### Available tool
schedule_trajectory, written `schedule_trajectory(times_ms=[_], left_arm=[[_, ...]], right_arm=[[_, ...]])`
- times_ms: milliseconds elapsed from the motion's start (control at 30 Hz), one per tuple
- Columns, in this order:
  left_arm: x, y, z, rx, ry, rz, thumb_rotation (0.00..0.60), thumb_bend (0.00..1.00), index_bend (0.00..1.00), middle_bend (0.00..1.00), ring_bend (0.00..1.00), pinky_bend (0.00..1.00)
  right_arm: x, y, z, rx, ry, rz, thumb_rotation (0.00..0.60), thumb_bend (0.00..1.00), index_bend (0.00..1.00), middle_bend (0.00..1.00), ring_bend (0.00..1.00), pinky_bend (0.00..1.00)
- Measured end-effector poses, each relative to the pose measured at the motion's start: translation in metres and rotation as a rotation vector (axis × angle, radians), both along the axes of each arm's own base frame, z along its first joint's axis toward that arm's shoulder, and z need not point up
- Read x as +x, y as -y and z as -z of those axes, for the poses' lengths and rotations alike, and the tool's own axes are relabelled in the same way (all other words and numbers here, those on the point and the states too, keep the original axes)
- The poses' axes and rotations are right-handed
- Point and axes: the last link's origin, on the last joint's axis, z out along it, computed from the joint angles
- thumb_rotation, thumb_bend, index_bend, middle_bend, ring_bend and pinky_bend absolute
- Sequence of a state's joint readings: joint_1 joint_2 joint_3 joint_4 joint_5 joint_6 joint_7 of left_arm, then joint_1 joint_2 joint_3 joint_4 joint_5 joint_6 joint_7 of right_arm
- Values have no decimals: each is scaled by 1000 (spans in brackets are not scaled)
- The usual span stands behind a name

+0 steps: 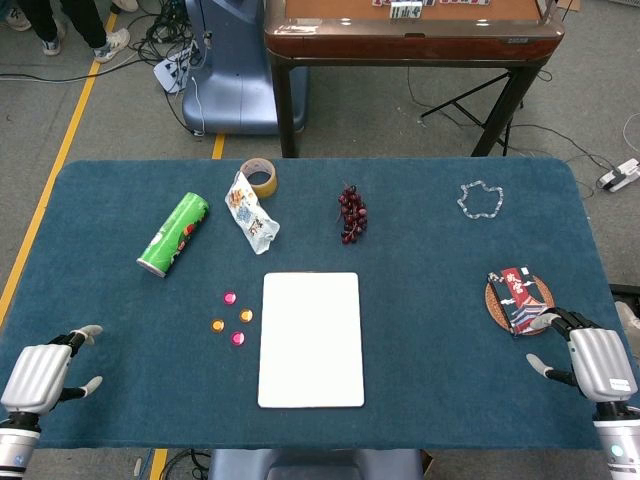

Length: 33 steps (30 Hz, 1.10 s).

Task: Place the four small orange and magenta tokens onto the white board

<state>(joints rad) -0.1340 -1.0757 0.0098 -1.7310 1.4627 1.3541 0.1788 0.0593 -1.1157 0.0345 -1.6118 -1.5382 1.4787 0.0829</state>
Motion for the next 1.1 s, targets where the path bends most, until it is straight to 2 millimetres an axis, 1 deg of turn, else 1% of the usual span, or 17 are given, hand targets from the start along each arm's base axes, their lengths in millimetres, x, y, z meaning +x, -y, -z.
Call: schedule_trajectory(times_ms=[100, 167, 200, 267, 300, 333, 367, 433, 500, 633, 767, 867, 1100], left_arm=[[2, 0, 0, -1, 0, 9, 600, 75, 324, 403, 450, 689], [3, 0, 0, 2, 9, 8, 600, 75, 301, 416, 488, 728], [4, -1, 1, 5, 20, 9, 600, 75, 291, 446, 525, 760], [6, -2, 0, 14, 43, 16, 600, 75, 285, 603, 680, 895], [10, -5, 0, 25, 63, 30, 600, 75, 290, 714, 787, 959], [13, -7, 1, 32, 79, 43, 600, 75, 294, 816, 882, 997], [16, -9, 1, 36, 95, 57, 600, 76, 300, 904, 950, 1000], [25, -14, 4, 35, 123, 86, 600, 75, 311, 984, 994, 1000], [31, -19, 7, 22, 134, 103, 600, 75, 325, 1000, 1000, 1000], [48, -33, 15, -10, 149, 139, 600, 75, 392, 1000, 1000, 1000], [66, -46, 26, -58, 161, 164, 600, 75, 405, 1000, 1000, 1000], [81, -57, 36, -100, 149, 199, 600, 75, 401, 1000, 1000, 1000], [115, -78, 71, -202, 152, 269, 600, 75, 391, 1000, 1000, 1000]], right_arm=[[0, -1, 2, 5, 3, 0, 600, 130, 433, 372, 364, 516], [0, 0, 2, 9, 5, 2, 600, 130, 433, 372, 364, 516], [0, 1, 2, 11, 5, 1, 600, 130, 433, 372, 364, 515], [0, 5, 2, 12, 6, -3, 600, 130, 433, 372, 364, 516], [1, 7, 2, 11, 8, -7, 600, 130, 433, 372, 364, 516], [2, 7, 2, 10, 11, -10, 600, 130, 433, 372, 364, 516], [3, 8, 2, 11, 14, -14, 600, 130, 433, 372, 364, 516], [5, 8, 2, 13, 16, -19, 600, 131, 433, 372, 364, 516], [5, 7, 1, 16, 11, -20, 600, 131, 433, 372, 364, 516], [5, 5, 1, 15, 13, -16, 600, 131, 433, 372, 364, 517], [3, 5, 1, 18, 13, -6, 600, 131, 433, 372, 364, 517], [2, 5, 1, 17, 19, -3, 600, 131, 434, 372, 364, 517], [-1, -2, 0, 12, 27, 8, 600, 131, 434, 372, 364, 517]])
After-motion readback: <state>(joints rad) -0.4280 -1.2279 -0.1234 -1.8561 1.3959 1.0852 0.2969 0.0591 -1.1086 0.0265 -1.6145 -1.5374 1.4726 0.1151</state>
